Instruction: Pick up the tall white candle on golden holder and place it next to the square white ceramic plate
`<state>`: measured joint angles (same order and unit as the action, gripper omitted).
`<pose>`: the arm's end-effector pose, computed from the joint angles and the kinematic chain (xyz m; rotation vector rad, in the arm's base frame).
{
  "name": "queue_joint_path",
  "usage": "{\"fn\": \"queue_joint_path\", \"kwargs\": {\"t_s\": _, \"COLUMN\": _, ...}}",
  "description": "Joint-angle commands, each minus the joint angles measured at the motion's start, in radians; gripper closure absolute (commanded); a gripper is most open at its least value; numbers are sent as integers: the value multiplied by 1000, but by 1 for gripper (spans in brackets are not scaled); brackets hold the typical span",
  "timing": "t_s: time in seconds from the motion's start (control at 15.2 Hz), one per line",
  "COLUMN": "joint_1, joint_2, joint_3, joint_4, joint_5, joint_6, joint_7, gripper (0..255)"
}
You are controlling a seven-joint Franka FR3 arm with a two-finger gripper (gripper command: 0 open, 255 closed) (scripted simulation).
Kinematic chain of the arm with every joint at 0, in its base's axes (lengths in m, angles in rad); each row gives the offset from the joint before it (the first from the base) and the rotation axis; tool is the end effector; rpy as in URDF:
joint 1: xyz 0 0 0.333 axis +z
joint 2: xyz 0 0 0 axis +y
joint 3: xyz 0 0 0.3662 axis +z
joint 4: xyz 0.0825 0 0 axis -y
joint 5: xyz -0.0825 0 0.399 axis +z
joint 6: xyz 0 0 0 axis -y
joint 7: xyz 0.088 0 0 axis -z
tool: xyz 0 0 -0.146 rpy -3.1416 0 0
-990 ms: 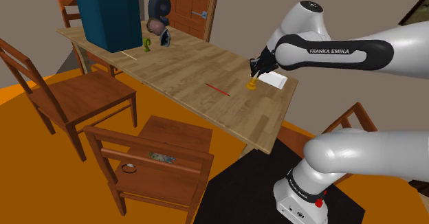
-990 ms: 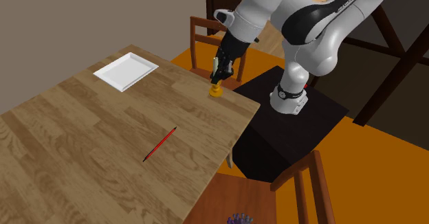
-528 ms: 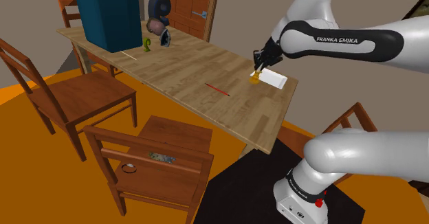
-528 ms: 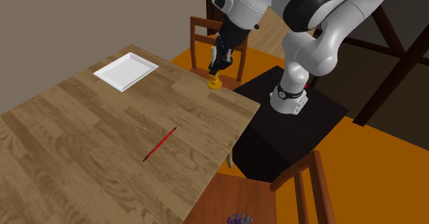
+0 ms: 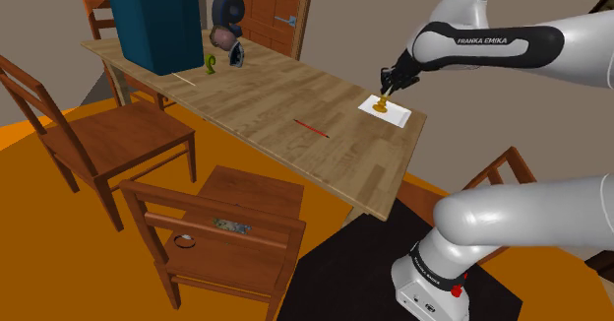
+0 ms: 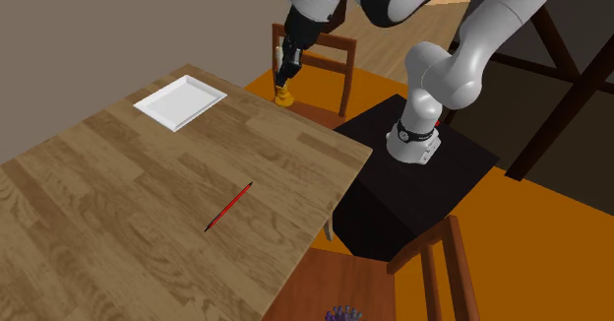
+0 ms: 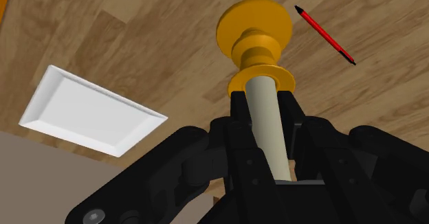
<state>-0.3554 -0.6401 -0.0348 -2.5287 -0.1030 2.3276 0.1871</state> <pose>0.3622 -0.1556 0.5349 2.8613 -0.7627 0.6472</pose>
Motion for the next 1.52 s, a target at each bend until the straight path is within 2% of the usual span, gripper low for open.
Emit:
{"fn": "queue_joint_path", "kwargs": {"t_s": 0.0, "joint_1": -10, "joint_2": 53, "joint_3": -45, "joint_4": 33, "joint_5": -5, "joint_6": 23, "joint_7": -50, "gripper": 255}}
{"fn": "queue_joint_path", "kwargs": {"t_s": 0.4, "joint_1": -20, "joint_2": 192, "joint_3": -177, "joint_4": 150, "joint_5": 15, "joint_6": 54, "joint_7": -204, "gripper": 255}}
{"fn": "queue_joint_path", "kwargs": {"t_s": 0.73, "joint_1": -12, "joint_2": 324, "joint_3": -285, "joint_4": 278, "joint_5": 71, "joint_6": 60, "joint_7": -343, "gripper": 255}}
{"fn": "queue_joint_path", "kwargs": {"t_s": 1.19, "joint_1": -8, "joint_2": 542, "joint_3": -420, "joint_4": 506, "joint_5": 228, "joint_6": 28, "joint_7": -562, "gripper": 255}}
{"fn": "queue_joint_path", "kwargs": {"t_s": 1.45, "joint_1": -39, "joint_2": 689, "joint_3": -471, "joint_4": 667, "joint_5": 350, "joint_6": -22, "joint_7": -690, "gripper": 255}}
